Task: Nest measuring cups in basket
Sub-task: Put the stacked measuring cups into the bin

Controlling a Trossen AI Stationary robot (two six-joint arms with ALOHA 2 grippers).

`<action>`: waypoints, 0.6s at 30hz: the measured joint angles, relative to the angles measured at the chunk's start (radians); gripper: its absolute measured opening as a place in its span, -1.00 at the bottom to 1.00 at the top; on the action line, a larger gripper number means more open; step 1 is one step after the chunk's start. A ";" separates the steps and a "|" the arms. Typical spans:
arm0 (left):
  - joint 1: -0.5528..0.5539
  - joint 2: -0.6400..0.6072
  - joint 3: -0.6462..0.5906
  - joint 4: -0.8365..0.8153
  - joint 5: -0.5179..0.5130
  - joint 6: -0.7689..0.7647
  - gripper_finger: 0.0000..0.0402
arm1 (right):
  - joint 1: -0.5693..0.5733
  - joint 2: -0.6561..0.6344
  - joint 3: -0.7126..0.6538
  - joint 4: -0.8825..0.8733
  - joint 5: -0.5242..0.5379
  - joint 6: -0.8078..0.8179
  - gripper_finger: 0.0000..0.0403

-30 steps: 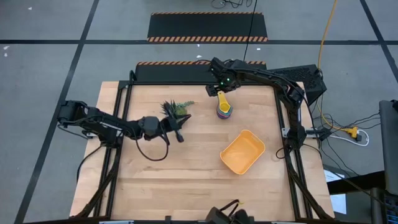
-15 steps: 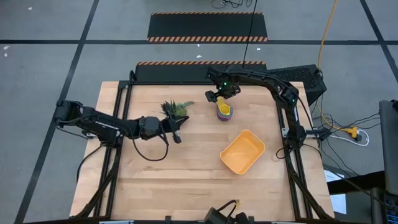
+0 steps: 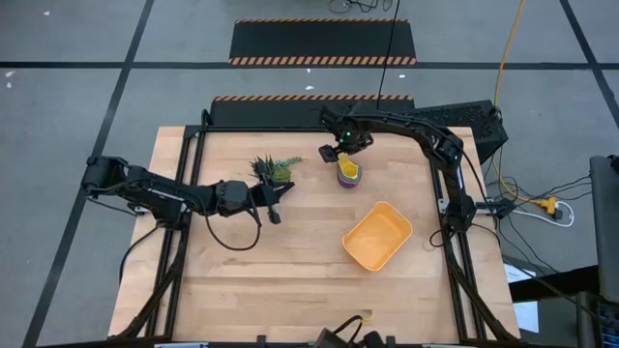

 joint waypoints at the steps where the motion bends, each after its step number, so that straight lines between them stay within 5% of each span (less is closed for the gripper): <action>1: 0.000 0.000 0.000 0.000 0.000 -0.001 -0.89 | 0.001 0.003 0.000 0.000 0.001 -0.001 0.60; 18: 0.000 0.000 0.000 -0.029 0.000 -0.015 -0.89 | 0.006 0.015 0.000 0.000 0.006 -0.015 0.60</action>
